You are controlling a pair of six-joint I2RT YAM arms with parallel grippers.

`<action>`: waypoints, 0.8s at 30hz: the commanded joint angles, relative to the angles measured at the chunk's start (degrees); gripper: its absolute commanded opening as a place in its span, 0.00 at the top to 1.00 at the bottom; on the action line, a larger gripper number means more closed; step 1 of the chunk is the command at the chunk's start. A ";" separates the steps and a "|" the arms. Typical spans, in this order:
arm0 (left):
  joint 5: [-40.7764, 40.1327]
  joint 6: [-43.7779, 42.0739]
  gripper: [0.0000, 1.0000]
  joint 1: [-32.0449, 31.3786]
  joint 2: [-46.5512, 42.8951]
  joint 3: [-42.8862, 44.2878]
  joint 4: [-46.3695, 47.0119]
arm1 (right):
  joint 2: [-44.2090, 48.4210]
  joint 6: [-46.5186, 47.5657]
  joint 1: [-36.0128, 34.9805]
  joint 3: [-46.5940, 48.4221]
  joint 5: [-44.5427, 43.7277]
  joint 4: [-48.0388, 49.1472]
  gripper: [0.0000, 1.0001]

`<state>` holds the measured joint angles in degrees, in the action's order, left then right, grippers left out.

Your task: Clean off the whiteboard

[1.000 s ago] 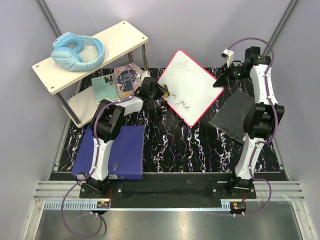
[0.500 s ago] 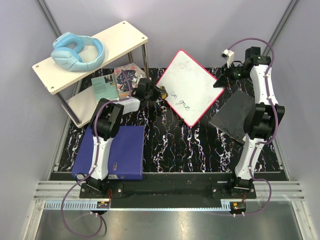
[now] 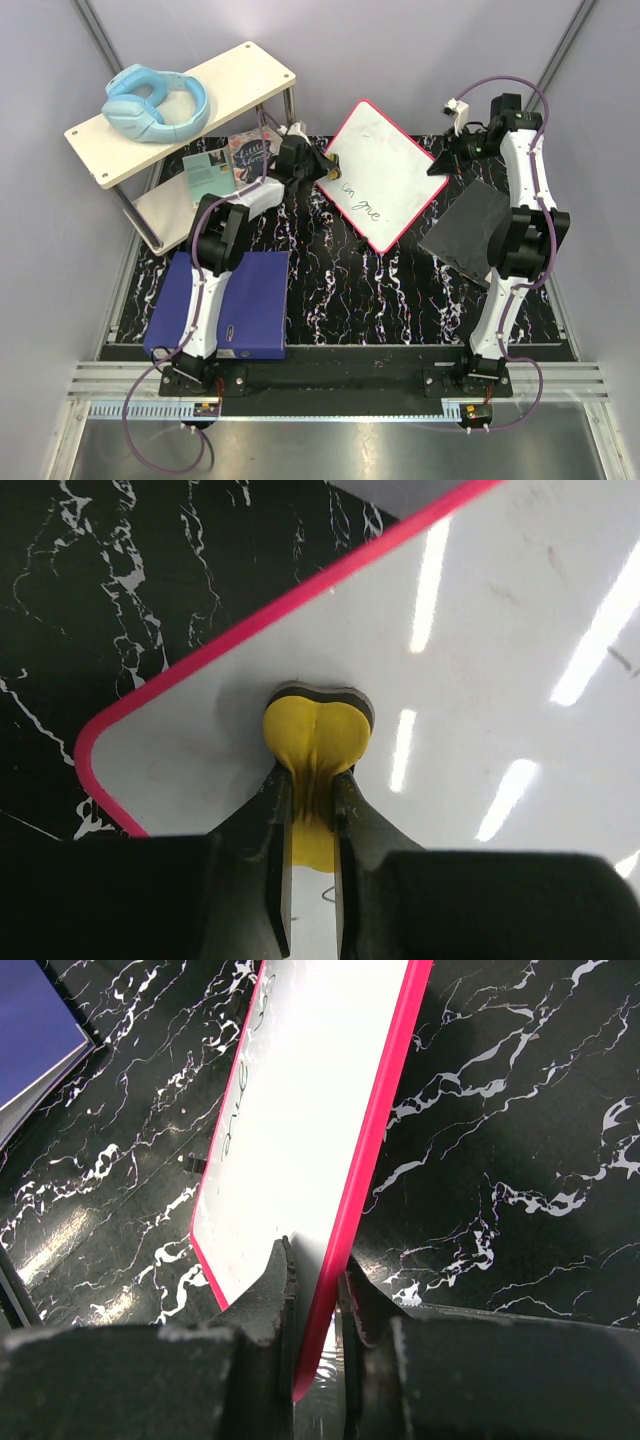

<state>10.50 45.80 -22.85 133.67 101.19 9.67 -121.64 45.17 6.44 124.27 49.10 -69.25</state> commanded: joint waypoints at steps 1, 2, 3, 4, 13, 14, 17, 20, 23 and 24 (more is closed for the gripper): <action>0.67 -13.45 1.00 -5.71 -2.44 -0.80 -12.56 | -1.40 9.41 -5.21 -1.57 2.23 -24.35 1.00; 0.05 -14.50 1.00 -6.06 -2.79 -1.42 -13.01 | -1.40 9.41 -5.21 -1.57 2.23 -24.44 1.00; -1.17 -16.43 1.00 -6.50 -2.88 -1.69 -14.84 | -1.49 9.41 -5.29 -1.57 2.31 -24.35 1.00; -1.53 -17.05 1.00 -7.11 -2.80 -1.61 -15.81 | -1.49 9.33 -5.29 -1.57 2.31 -24.35 1.00; -4.35 -24.96 1.00 -12.91 -2.18 -3.62 -17.32 | -1.58 8.89 -5.29 -1.31 2.93 -24.35 1.00; -4.87 -25.67 1.00 -13.62 -2.09 -3.80 -17.41 | -1.66 8.80 -5.29 -1.05 2.93 -24.35 1.00; -4.79 -26.11 1.00 -15.73 -1.57 -5.21 -16.79 | -1.58 8.62 -5.29 -0.52 3.02 -24.35 1.00; -5.49 -26.55 1.00 -18.01 -2.44 -7.66 -14.18 | -1.84 8.27 -5.29 0.10 3.11 -24.35 1.00; -5.15 -26.90 1.00 -19.77 -2.88 -9.25 -13.45 | -1.93 8.18 -5.29 0.36 3.37 -24.35 1.00; -4.88 -26.64 1.00 -20.30 -2.88 -9.43 -13.54 | -1.93 8.18 -5.29 0.36 3.46 -24.35 1.00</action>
<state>-4.51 18.94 -35.22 127.04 95.24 -0.25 -121.69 44.95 6.44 124.97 48.51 -70.39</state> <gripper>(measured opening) 0.159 0.156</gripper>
